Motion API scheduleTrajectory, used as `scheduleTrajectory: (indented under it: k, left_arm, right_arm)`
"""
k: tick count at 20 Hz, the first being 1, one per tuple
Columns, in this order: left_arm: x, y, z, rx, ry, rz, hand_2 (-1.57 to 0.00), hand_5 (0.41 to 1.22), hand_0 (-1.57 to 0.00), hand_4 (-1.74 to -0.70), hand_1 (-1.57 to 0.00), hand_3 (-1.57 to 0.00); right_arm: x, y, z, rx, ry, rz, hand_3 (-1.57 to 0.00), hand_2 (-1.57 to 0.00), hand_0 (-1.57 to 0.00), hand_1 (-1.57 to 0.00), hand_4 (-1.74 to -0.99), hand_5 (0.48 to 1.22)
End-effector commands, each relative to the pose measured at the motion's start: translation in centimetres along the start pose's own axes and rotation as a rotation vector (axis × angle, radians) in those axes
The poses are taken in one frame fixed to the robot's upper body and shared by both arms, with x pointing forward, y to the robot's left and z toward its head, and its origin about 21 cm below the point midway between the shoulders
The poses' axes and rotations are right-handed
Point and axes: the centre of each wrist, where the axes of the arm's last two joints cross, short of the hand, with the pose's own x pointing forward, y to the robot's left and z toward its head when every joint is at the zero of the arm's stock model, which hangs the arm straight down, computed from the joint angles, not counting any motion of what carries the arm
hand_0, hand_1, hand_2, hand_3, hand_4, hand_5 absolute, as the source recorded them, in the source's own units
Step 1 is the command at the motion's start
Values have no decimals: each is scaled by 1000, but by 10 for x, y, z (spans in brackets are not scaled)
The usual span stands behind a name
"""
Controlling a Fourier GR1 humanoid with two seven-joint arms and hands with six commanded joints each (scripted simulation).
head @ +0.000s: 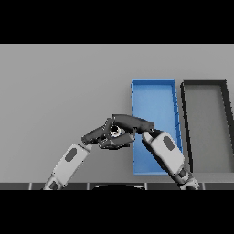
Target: Pick up the blue pipe and place it into the blue bin.
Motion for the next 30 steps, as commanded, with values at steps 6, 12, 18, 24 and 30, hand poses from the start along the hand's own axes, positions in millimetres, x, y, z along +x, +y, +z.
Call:
scheduleTrajectory:
  k: [6,12,18,24,30]
  left_arm:
    - [-5,3,3,70,70,-52,-87,754,-104,-836,-85,-35]
    - [-6,1,7,110,114,21,-22,616,-27,-865,-22,-8]
    - [-7,-4,9,111,167,14,-5,543,-6,-873,-5,-1]
    - [-6,-6,11,104,180,21,-1,503,-1,-864,-1,0]
    - [-3,-2,15,94,182,11,1,483,1,-864,1,1]
  right_arm:
    - [3,0,0,-11,-5,-10,-1568,-1569,-1569,-1569,-1485,1218]
    - [2,-1,-1,-31,-18,-12,-1570,-1570,-1570,-1570,-1490,1220]
    - [20,-15,-2,-33,-95,-268,-1571,-1571,-1571,-1571,-1493,1221]
    - [70,-41,-6,-66,-135,-289,-1571,-1571,-1571,-1571,-1493,1221]
    - [120,-97,-8,-206,-237,-168,-1571,-1571,-1571,-1571,-1496,1221]
